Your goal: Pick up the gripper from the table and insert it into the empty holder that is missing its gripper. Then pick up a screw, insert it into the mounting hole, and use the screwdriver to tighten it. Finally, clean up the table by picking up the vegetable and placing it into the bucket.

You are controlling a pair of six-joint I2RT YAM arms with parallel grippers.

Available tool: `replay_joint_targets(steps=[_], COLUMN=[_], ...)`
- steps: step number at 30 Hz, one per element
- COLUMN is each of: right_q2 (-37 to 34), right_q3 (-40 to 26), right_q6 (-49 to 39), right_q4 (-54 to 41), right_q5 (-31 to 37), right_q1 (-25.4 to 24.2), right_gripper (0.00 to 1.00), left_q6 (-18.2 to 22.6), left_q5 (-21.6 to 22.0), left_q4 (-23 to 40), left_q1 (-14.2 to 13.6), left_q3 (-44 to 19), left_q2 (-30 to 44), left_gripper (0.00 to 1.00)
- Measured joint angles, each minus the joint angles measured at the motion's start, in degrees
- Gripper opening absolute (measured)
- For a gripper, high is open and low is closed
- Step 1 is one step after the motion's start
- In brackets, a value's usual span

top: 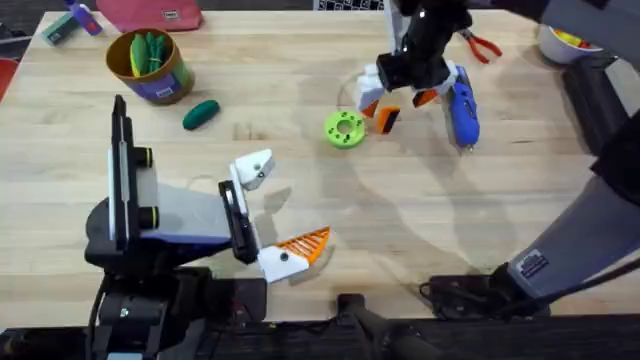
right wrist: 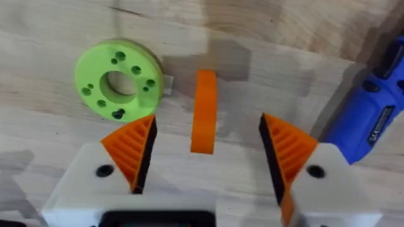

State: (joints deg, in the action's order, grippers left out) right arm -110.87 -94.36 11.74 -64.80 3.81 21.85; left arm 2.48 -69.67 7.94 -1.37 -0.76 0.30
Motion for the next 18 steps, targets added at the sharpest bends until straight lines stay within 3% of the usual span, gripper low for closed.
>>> replay_joint_targets(steps=[8,12,15,18], right_q2=[0.0,0.0,0.0,0.0], right_q3=[2.27,2.29,2.29,2.29], right_q6=[0.55,0.69,0.71,0.71], right_q4=[0.75,0.9,1.18,1.82], right_q5=[-0.43,-0.47,-0.47,-0.63], right_q1=[-0.17,-0.17,-0.17,-0.17], right_gripper=[0.86,0.739,0.583,0.262], left_q6=[0.0,0.0,0.0,0.0], left_q5=[0.0,0.0,0.0,0.0], left_q4=[0.0,0.0,0.0,0.0], left_q1=[0.0,0.0,0.0,0.0], left_q3=[-0.01,0.01,-0.01,0.01], left_q2=[-0.01,-0.01,0.01,0.01], left_gripper=[0.987,0.985,0.986,0.987])
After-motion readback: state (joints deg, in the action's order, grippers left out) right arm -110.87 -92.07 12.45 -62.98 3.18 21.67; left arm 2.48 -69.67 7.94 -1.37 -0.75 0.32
